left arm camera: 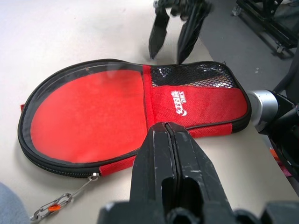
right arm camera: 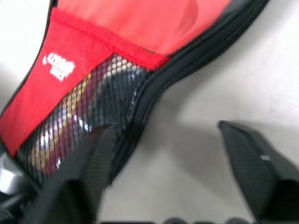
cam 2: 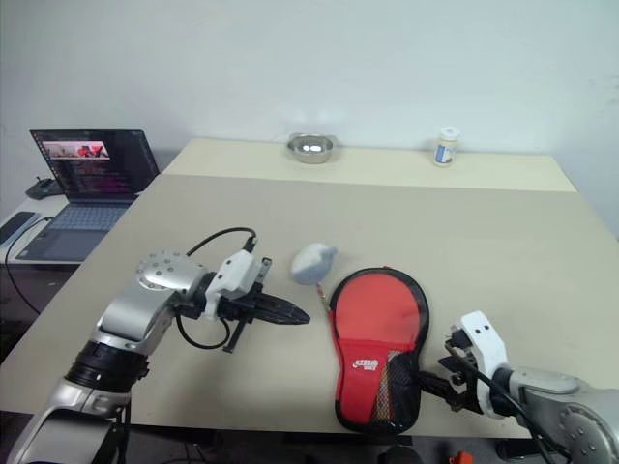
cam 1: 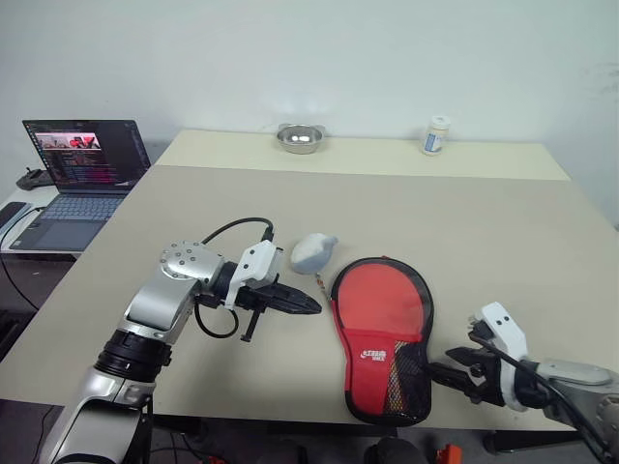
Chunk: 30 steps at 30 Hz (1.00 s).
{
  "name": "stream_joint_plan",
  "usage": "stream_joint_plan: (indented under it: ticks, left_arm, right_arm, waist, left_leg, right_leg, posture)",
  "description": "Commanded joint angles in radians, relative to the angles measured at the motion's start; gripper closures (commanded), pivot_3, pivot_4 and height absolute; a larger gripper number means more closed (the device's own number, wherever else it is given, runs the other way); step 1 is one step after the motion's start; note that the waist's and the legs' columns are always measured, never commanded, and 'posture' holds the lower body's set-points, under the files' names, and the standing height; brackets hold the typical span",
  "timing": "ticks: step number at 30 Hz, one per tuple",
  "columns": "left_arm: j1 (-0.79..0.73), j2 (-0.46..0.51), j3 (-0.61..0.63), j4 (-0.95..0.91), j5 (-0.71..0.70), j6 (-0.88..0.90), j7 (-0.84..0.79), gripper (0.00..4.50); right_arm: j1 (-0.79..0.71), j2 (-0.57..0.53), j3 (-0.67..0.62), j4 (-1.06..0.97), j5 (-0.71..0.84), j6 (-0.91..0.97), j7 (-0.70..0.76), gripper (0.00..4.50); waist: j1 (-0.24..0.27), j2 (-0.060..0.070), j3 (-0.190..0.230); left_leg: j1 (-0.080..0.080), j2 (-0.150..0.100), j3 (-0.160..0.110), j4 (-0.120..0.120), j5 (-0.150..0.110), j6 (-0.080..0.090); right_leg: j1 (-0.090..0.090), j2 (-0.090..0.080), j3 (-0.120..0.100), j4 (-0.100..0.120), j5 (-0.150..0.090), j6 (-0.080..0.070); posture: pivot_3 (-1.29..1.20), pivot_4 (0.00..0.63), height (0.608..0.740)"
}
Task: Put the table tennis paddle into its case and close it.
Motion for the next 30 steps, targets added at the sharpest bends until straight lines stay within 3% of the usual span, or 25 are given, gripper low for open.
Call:
stream_joint_plan:
  ticks: [1,4,9,12,17,23,30]
  left_arm:
    - [-0.01,0.0,0.015,0.013,0.002,-0.015,0.011,4.5]
    - [-0.014,0.006,0.024,0.026,0.002,-0.016,0.02,4.5]
    - [-0.044,0.002,0.034,0.059,0.011,0.022,0.071,4.5]
    - [-0.059,-0.012,0.042,0.07,0.01,0.029,0.105,3.94]
    - [-0.103,-0.054,0.093,0.098,-0.009,0.079,0.218,2.18]
    - [-0.166,-0.09,0.111,0.229,0.052,0.044,0.321,0.03]
    - [-0.237,-0.114,0.089,0.396,0.134,-0.058,0.354,0.03]
  right_arm:
    - [-0.084,-0.078,-0.1,-0.074,0.143,-0.1,0.14,0.02]
    - [-0.15,-0.093,-0.08,-0.048,0.154,-0.168,0.133,0.02]
    - [-0.244,-0.055,0.174,0.048,-0.015,-0.328,0.056,0.02]
    - [-0.244,-0.032,0.301,0.103,-0.107,-0.421,0.04,0.0]
    - [-0.247,-0.01,0.492,0.216,-0.267,-0.571,0.045,0.0]
    - [-0.247,0.01,0.529,0.24,-0.316,-0.615,0.054,0.0]
    - [-0.284,0.064,0.528,0.273,-0.36,-0.662,0.034,0.0]
  waist:
    - [-0.002,0.0,0.0]
    - [-0.002,-0.001,0.0]
    - [0.0,-0.001,0.001]
    - [0.001,-0.001,0.001]
    - [0.002,-0.002,0.001]
    - [0.002,-0.002,0.001]
    - [0.002,-0.003,0.001]
  left_leg:
    - [0.0,0.0,0.0,0.0,0.0,0.0]
    - [0.002,0.001,-0.001,0.0,0.0,0.0]
    - [0.001,0.0,-0.002,0.0,0.0,0.0]
    - [0.0,0.0,-0.002,0.0,0.0,0.0]
    - [-0.002,0.0,-0.002,0.0,0.0,0.0]
    - [-0.001,0.0,-0.002,0.0,0.0,0.0]
    - [-0.001,0.0,-0.002,0.001,0.0,0.0]
  right_leg:
    - [0.0,0.0,0.0,0.0,0.0,0.0]
    - [0.002,0.001,-0.001,0.0,0.0,0.0]
    - [0.002,0.0,-0.002,0.0,0.0,0.0]
    - [0.001,0.0,-0.002,-0.001,0.0,0.001]
    - [0.001,0.0,-0.002,-0.003,0.0,0.001]
    - [0.0,0.0,-0.002,-0.001,0.0,0.001]
    - [0.0,0.0,-0.002,0.0,0.0,0.0]
  posture:
    - [0.0,0.15,0.74]
    - [0.0,0.15,0.74]
    - [0.0,0.15,0.74]
    - [0.0,0.15,0.74]
    - [0.0,0.15,0.74]
    - [0.0,0.15,0.74]
    - [0.0,0.15,0.74]
